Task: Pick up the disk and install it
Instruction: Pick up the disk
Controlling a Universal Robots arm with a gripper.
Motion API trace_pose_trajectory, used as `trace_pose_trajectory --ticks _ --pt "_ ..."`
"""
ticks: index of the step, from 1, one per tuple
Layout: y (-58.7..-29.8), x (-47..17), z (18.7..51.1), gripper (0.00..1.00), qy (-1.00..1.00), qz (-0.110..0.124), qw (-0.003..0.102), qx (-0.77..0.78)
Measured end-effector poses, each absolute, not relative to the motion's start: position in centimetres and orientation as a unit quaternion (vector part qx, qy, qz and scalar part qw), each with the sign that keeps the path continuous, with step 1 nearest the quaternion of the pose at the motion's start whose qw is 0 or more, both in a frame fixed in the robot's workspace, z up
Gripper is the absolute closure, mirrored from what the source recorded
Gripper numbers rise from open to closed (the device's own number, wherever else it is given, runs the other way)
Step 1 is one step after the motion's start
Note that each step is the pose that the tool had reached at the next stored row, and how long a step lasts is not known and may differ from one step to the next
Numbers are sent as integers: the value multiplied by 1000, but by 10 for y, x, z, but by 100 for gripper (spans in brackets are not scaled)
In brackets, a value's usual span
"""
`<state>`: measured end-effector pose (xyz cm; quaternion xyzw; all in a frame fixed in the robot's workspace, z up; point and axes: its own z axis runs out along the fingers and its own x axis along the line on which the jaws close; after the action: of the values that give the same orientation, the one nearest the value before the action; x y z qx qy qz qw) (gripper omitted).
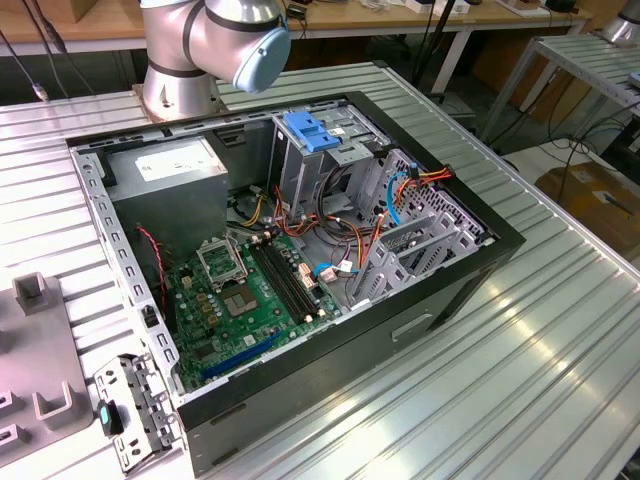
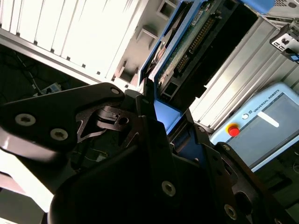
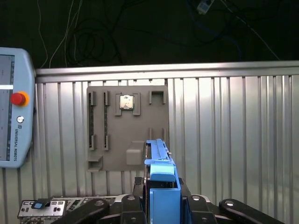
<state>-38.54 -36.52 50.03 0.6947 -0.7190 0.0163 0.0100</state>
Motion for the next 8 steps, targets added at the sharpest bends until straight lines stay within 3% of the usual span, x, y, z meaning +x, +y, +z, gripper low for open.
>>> trace_pose_trajectory --ticks 8 --pt "-368 -379 500 64 -719 16 10 695"
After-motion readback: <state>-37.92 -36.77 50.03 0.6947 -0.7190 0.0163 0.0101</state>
